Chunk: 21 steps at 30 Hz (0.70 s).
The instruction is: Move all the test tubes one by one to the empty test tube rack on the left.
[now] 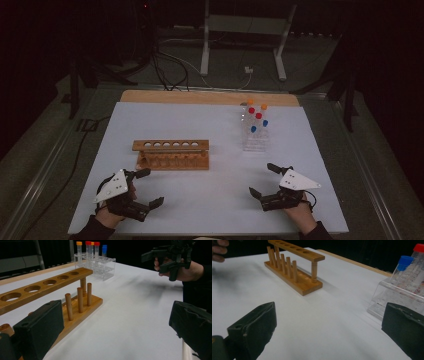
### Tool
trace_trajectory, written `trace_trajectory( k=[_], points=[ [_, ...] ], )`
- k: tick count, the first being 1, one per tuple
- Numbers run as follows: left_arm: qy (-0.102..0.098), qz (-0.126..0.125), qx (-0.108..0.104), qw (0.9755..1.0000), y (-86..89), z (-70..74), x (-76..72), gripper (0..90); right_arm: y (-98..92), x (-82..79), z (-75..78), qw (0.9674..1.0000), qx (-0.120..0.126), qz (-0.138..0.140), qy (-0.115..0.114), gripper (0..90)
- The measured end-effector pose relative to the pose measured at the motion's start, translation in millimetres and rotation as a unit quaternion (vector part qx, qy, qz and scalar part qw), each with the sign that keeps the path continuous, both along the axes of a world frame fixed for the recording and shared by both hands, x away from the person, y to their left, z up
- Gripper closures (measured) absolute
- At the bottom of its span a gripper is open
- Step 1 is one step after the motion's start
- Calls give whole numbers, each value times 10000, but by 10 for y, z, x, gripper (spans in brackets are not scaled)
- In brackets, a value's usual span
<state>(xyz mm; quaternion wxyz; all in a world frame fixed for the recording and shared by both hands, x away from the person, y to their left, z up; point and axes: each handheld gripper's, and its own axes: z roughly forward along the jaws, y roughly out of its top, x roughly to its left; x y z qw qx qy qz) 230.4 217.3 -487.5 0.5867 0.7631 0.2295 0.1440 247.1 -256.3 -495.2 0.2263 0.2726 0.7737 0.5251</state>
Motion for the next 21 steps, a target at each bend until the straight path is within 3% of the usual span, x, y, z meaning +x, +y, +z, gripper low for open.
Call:
trace_trajectory(
  k=[10, 21],
  points=[
    [-17, 11, 66, 10000, -9, -4, -1, 5, 23, 4, 4, 9999, 95, 92, 92, 0],
    [-12, 9, 50, 10000, -8, -2, -2, 5, 70, -19, 102, 9995, -52, 155, 264, 0]
  ],
)
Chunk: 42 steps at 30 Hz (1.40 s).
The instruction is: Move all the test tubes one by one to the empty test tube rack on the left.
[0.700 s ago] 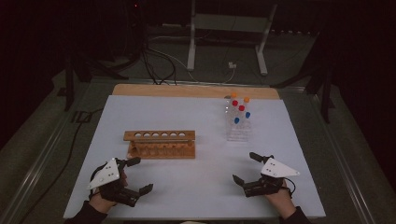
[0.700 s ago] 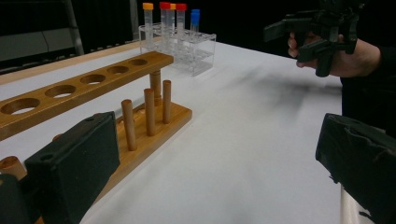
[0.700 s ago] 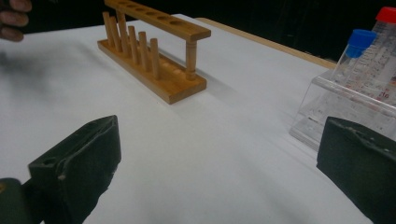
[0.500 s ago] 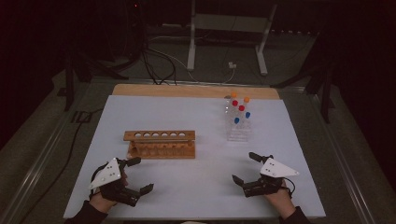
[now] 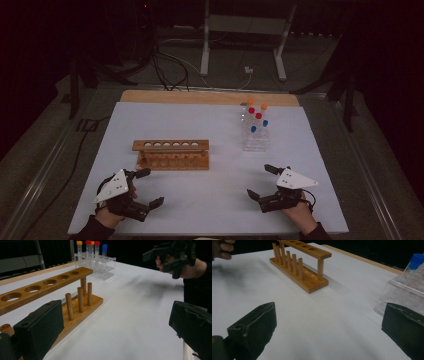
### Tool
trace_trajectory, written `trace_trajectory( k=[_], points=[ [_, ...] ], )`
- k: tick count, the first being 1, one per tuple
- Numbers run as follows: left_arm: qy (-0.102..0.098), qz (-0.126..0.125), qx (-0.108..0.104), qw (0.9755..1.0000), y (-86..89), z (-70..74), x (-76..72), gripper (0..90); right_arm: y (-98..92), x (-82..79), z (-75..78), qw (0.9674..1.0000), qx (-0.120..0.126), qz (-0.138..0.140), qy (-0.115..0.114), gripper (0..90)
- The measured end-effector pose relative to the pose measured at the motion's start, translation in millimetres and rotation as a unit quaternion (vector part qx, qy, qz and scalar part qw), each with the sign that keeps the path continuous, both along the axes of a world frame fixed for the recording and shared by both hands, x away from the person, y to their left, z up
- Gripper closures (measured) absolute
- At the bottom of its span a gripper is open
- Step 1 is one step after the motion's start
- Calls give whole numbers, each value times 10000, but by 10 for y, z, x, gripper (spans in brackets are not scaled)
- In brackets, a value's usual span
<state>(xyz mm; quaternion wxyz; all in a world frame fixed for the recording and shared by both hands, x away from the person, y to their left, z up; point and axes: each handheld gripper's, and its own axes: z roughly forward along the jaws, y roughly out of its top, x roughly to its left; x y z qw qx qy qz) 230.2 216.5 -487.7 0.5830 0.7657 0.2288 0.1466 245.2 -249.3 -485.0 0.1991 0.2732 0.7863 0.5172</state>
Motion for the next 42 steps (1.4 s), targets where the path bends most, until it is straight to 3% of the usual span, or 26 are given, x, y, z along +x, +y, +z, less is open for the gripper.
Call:
trace_trajectory(
  k=[4, 15, 26, 35, 42],
  points=[
    [-14, -8, -4, 10000, 1, 5, -1, 5, 41, -3, 71, 9999, -65, 23, -76, 0],
    [-8, -8, -31, 10000, 7, 4, 1, 5, 62, 55, 326, 9995, 46, -31, -317, 0],
    [-3, -3, -38, 10000, 8, 6, -3, 5, 18, 225, 569, 9980, 218, -250, -540, 0],
    [15, -16, -45, 10000, 7, 4, 0, 5, -2, 403, 715, 9964, 215, -421, -709, 0],
    [16, -16, -45, 10000, 9, 5, 0, 5, -63, 577, 744, 9967, 298, -490, -569, 0]
  ],
)
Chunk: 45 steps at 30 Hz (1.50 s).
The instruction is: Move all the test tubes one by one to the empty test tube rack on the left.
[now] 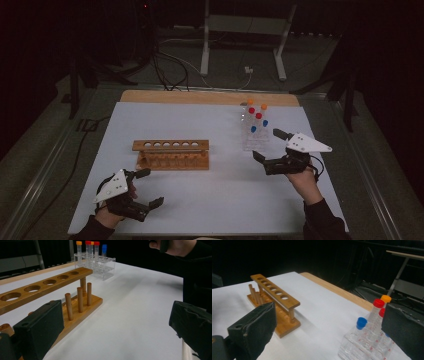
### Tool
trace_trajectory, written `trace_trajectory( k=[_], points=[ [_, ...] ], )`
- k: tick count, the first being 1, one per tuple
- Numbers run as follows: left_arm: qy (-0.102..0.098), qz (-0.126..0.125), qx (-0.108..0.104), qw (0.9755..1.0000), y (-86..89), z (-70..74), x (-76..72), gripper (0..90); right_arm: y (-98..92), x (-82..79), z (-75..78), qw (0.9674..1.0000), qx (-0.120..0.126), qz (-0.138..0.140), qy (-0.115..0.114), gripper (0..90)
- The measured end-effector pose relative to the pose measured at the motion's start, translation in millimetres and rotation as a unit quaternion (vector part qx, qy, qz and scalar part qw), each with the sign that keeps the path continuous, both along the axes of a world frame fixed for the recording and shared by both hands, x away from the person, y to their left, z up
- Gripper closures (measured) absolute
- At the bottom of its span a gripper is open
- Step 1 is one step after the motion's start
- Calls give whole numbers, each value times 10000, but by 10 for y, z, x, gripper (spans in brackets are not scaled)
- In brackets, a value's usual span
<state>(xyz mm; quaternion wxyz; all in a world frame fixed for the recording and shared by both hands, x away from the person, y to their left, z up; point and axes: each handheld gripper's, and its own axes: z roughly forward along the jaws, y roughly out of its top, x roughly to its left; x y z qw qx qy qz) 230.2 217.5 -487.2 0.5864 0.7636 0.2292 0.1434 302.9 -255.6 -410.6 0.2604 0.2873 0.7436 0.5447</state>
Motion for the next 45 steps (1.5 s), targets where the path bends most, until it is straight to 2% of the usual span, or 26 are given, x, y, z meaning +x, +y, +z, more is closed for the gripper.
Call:
trace_trajectory(
  k=[8, 12, 19, 23, 25, 30, 40, 45],
  points=[
    [-4, -2, -22, 10000, 0, 2, -2, 5, -61, 212, -44, 9998, -66, -159, 91, 30],
    [8, 11, -4, 10000, 2, 0, 1, 5, -90, 344, -87, 9994, -23, -191, 284, 30],
    [2, -10, -5, 10000, -1, 0, -1, 5, -57, 485, -187, 9984, -67, -281, 488, 56],
    [8, -2, -2, 10000, 2, -1, 1, 5, -33, 593, -280, 9972, -52, -326, 674, 96],
    [10, -4, -32, 10000, 4, 1, -1, 5, -28, 610, -296, 9970, -84, -350, 684, 121],
    [11, -8, -30, 10000, 4, 0, 1, 5, 19, 666, -381, 9947, -223, -510, 860, 221],
    [14, -11, -21, 10000, 4, 0, 1, 5, 73, 752, -503, 9874, -475, -786, 1286, 529],
    [19, -11, -17, 10000, 4, -1, 1, 5, 94, 790, -532, 9844, -546, -907, 1406, 614]
  ],
)
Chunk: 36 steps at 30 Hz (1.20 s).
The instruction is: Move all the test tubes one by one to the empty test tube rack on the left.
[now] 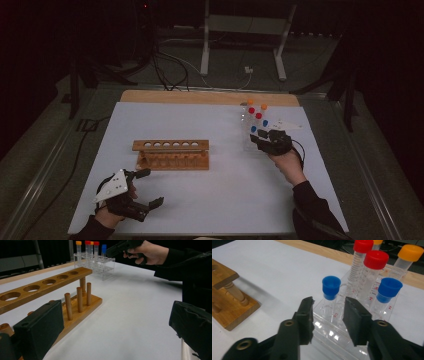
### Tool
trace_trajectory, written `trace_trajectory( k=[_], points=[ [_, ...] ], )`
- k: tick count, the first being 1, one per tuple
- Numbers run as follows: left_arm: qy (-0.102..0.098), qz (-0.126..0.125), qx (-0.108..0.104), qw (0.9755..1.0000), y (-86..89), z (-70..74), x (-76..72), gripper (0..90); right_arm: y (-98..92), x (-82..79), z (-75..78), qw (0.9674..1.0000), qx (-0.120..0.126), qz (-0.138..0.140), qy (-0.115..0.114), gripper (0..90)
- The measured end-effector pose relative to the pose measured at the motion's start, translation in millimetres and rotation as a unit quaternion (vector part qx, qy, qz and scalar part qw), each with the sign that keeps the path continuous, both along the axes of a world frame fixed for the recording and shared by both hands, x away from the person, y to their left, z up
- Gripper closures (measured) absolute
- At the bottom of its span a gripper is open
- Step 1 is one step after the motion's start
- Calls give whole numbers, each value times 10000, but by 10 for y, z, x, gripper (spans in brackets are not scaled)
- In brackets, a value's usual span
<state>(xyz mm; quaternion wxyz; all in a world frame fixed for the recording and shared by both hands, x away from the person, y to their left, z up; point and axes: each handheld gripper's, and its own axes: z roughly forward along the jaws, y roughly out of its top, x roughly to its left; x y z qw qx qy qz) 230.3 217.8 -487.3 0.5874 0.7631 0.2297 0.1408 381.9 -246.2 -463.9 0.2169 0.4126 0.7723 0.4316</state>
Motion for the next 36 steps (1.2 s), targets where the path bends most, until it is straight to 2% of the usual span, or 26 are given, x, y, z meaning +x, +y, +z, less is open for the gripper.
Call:
trace_trajectory(
  k=[5, 12, 20, 27, 36],
  points=[
    [-8, 0, 7, 10000, -1, -2, -1, 5, 8, 42, -22, 9999, 11, -96, 92, 670],
    [-23, -3, -10, 10000, 0, 2, -2, 5, 27, 89, -55, 9998, 68, -41, 192, 718],
    [-26, -14, -41, 10000, -2, 4, -5, 5, 54, 113, -68, 9998, 74, -81, 189, 760],
    [-9, -10, -14, 10000, -1, 1, -5, 5, 79, 96, -65, 9999, -18, -105, 74, 770],
    [-14, -36, -61, 10000, -5, 5, -6, 5, 48, 36, 33, 9999, -57, -60, -141, 771]
  ],
)
